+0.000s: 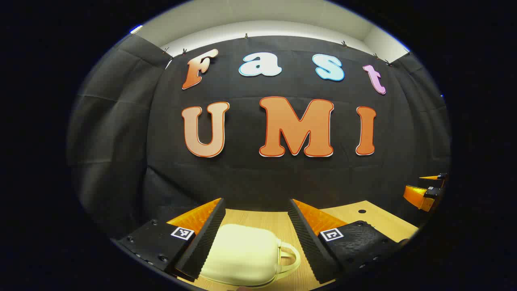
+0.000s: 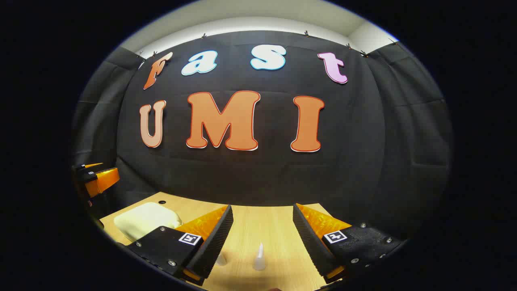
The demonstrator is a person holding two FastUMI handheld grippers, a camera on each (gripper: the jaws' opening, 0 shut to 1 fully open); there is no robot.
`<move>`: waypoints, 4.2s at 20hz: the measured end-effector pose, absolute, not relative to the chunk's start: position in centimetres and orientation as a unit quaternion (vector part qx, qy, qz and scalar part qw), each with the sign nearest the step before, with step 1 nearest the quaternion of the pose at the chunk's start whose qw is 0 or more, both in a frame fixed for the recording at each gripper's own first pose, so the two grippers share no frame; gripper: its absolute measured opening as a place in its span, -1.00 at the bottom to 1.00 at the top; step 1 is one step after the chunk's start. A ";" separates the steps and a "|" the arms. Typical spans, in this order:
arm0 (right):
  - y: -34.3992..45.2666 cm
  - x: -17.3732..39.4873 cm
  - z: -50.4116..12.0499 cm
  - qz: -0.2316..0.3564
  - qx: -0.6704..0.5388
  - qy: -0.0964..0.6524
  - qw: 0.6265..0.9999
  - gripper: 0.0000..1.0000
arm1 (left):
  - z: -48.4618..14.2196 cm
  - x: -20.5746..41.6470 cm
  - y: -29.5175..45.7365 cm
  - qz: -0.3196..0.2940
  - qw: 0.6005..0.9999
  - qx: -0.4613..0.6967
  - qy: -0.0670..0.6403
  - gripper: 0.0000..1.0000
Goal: First open the suitcase, pack the skin care products into it, and then close the suitcase.
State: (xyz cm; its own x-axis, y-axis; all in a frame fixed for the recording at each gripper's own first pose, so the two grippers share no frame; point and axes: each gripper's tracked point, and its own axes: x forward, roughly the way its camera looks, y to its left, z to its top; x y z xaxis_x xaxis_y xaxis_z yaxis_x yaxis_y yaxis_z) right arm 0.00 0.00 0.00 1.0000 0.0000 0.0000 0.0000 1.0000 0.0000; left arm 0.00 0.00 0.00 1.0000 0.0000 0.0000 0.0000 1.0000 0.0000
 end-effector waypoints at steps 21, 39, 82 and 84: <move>-2.1 0.1 -1.9 -0.032 -0.005 0.008 0.999 0.89 | -2.0 1.3 -1.5 -0.004 0.993 0.121 -0.008 0.93; -11.9 -2.3 -9.3 -0.132 0.043 0.090 0.986 0.89 | -23.9 1.0 -11.6 -0.141 0.828 0.536 0.083 0.96; 2.8 1.5 0.2 -0.102 0.090 0.045 0.990 0.89 | -28.5 7.9 -10.9 -0.202 0.936 0.055 0.284 -0.96; 5.0 1.8 1.7 -0.098 0.081 0.032 0.991 0.89 | -28.2 7.8 -10.9 -0.208 0.936 0.020 0.282 -0.96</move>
